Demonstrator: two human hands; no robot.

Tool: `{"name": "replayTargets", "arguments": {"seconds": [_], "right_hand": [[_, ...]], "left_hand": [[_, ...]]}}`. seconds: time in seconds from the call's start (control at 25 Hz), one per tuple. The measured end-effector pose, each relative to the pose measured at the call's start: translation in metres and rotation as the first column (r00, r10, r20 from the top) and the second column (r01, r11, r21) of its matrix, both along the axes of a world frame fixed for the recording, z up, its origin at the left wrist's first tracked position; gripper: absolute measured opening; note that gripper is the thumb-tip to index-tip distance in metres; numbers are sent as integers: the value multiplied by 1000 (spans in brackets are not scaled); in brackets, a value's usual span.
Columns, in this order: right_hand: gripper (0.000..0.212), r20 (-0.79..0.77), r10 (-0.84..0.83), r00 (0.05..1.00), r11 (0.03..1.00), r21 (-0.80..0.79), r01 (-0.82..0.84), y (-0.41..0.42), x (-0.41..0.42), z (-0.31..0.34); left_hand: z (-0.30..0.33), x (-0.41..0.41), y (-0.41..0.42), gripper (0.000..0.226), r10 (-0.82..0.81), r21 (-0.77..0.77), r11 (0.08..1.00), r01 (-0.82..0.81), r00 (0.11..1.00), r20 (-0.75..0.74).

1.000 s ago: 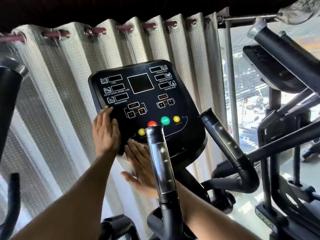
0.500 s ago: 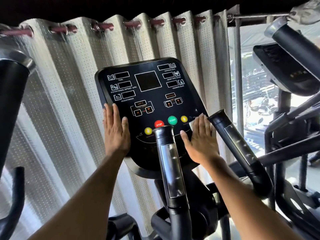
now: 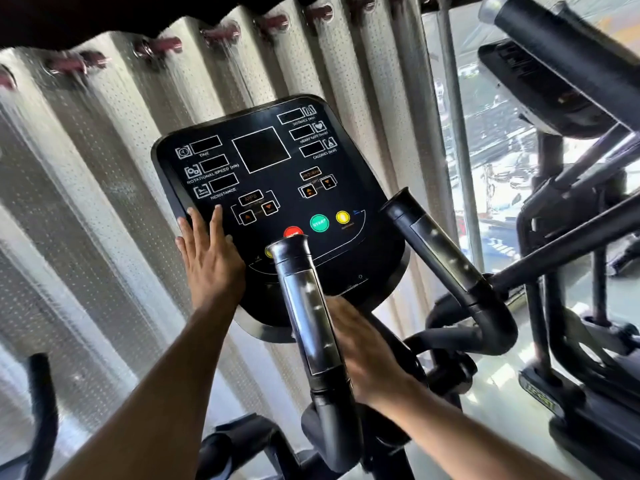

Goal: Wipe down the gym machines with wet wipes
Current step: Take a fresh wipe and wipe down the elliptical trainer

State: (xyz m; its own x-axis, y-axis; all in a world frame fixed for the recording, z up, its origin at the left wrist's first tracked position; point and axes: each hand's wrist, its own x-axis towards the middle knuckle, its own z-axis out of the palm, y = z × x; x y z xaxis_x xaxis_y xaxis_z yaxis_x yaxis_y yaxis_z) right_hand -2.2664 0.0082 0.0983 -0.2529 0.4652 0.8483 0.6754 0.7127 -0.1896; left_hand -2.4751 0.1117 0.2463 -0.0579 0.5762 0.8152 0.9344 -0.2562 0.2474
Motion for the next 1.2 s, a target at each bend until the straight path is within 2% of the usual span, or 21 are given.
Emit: {"name": "replayTargets", "arguments": {"seconds": [0.08, 0.16, 0.24, 0.4, 0.56, 0.64, 0.72, 0.8, 0.88, 0.96, 1.08, 1.2], "right_hand": [[43, -60, -160, 985, 983, 77, 164, 23, 40, -8], [49, -170, -256, 952, 963, 36, 266, 37, 69, -11], [52, -160, -273, 949, 959, 26, 281, 38, 71, -9], [27, -165, -264, 950, 964, -51, 259, 22, 62, 21], [10, -62, -359, 931, 928, -129, 349, 29, 68, 52], [14, -16, -337, 941, 938, -96, 334, 28, 54, 58], [19, -6, -238, 971, 971, -27, 237, 15, 22, 59], [8, -38, -108, 993, 992, -64, 106, -2, -7, 58], [14, -22, -54, 998, 994, -99, 52, 0, -9, 56], [19, 5, -134, 991, 990, -47, 134, 16, 16, 51], [24, -47, -297, 954, 954, -50, 295, 43, 66, 41], [37, -186, -270, 945, 962, -19, 272, 26, 53, 15]], "left_hand": [[-3, 0, 1, 58, -6, -12, 1000, 6, 1000, -12], [-2, 0, 3, 57, -9, -6, 1000, 9, 1000, -7], [-2, 0, 2, 56, -18, 7, 1000, 18, 1000, 2], [-3, 1, 1, 54, -15, 18, 1000, 14, 1000, 12], [-5, 0, 3, 51, -19, 30, 999, 18, 1000, 23], [-6, 1, 3, 51, -24, 31, 999, 23, 999, 26], [-5, 0, 3, 50, -27, 38, 999, 25, 999, 37], [-6, 0, 3, 50, -34, 40, 999, 32, 999, 37], [-7, -1, 3, 50, -45, 41, 998, 43, 998, 38], [-7, 0, 3, 49, -47, 43, 998, 45, 998, 42], [-6, 2, 3, 49, -42, 42, 998, 39, 998, 49], [-5, 2, 4, 49, -50, 51, 998, 48, 998, 49]]}}
